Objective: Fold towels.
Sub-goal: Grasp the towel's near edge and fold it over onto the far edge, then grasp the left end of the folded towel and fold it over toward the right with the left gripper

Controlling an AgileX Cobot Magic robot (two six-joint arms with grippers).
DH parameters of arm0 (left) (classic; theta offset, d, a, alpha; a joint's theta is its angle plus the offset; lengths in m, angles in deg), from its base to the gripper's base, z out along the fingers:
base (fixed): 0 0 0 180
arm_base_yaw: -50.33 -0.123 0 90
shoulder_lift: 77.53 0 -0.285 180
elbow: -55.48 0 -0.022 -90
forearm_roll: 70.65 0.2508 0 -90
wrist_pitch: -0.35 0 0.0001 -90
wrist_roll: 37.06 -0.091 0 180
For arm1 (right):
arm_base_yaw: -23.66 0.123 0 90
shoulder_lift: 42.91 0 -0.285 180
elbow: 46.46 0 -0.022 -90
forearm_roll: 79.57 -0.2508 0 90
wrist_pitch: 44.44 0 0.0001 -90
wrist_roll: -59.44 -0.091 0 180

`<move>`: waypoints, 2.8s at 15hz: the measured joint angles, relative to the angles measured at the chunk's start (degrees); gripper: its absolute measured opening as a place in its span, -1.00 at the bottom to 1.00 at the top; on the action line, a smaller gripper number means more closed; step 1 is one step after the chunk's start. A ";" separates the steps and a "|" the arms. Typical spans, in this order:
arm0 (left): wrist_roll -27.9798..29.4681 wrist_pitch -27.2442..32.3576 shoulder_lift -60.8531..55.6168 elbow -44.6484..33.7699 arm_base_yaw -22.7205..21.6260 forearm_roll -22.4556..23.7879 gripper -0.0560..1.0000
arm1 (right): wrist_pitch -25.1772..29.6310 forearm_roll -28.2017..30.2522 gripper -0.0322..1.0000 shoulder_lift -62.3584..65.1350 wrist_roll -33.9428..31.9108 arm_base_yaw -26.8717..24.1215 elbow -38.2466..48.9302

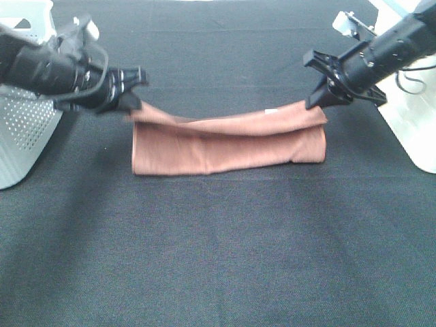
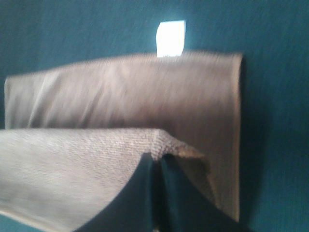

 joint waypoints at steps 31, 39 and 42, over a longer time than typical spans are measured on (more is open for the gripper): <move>22.17 14.95 20.17 15.81 0.00 10.83 -0.83 | 12.89 13.06 0.50 -5.27 -8.94 0.00 -6.70; 41.31 24.18 8.19 16.39 -4.47 43.54 -0.83 | 12.49 13.06 0.50 -5.27 -9.00 0.00 -6.70; 43.20 27.73 5.56 19.65 -3.67 45.38 -0.83 | 12.49 13.06 0.50 -5.27 -9.00 0.00 -6.70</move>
